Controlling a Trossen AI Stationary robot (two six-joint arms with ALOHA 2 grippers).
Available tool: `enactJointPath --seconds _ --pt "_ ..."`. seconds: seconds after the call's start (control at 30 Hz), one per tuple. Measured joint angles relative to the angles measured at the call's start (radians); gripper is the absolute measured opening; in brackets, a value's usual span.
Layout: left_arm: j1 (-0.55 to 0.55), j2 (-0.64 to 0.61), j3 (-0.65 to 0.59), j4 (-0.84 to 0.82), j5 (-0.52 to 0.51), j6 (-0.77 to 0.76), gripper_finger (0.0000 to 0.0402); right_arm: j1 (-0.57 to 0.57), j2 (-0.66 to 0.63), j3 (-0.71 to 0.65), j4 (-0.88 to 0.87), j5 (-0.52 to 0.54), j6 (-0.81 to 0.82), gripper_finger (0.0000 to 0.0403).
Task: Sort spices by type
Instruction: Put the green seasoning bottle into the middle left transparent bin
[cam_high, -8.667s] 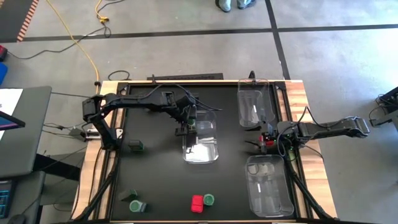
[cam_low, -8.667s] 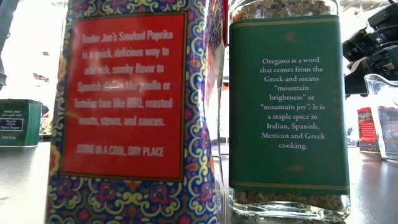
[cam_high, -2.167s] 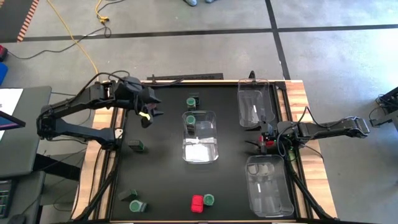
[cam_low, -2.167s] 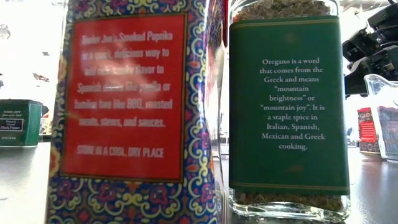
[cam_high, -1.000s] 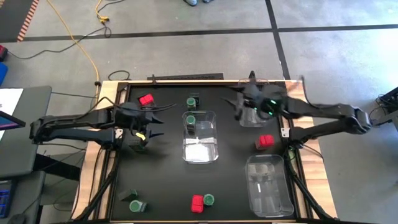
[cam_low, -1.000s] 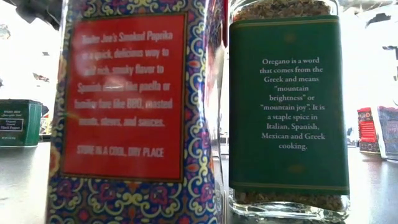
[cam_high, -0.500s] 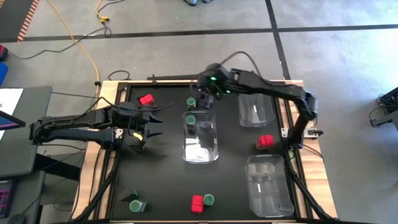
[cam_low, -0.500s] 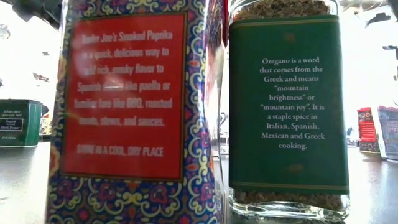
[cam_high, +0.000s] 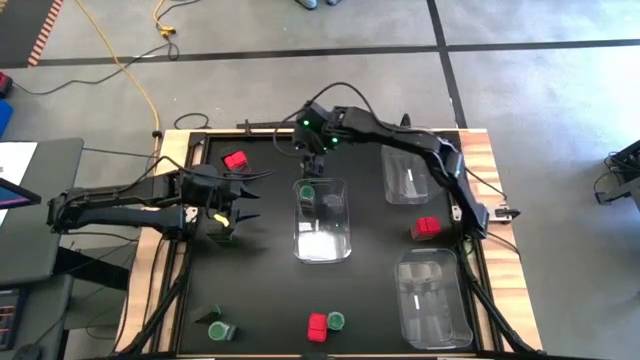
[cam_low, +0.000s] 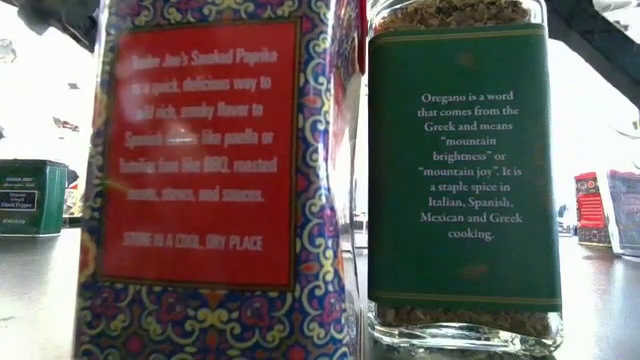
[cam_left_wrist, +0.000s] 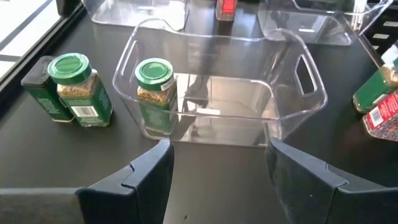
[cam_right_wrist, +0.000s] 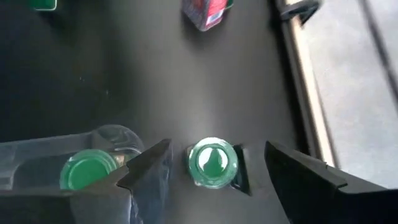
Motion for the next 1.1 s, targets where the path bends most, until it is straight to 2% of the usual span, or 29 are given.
enactJointPath --seconds 0.23,0.53,0.9,1.1 --pt "0.018 0.0 0.0 -0.002 0.0 0.002 0.0243 -0.012 0.065 0.017 -0.008 -0.054 -0.093 0.0286" --pt "0.018 0.0 0.0 -0.002 -0.003 -0.011 0.0243 -0.012 0.089 -0.005 0.0 -0.056 -0.2 0.0286" --pt "0.018 0.0 0.0 -0.001 -0.017 -0.02 0.0243 -0.041 0.091 -0.025 0.003 -0.071 -0.232 0.0286" --pt "0.018 0.0 0.0 -0.001 -0.025 -0.021 0.0243 -0.041 0.138 -0.027 0.004 -0.098 -0.234 0.0286"
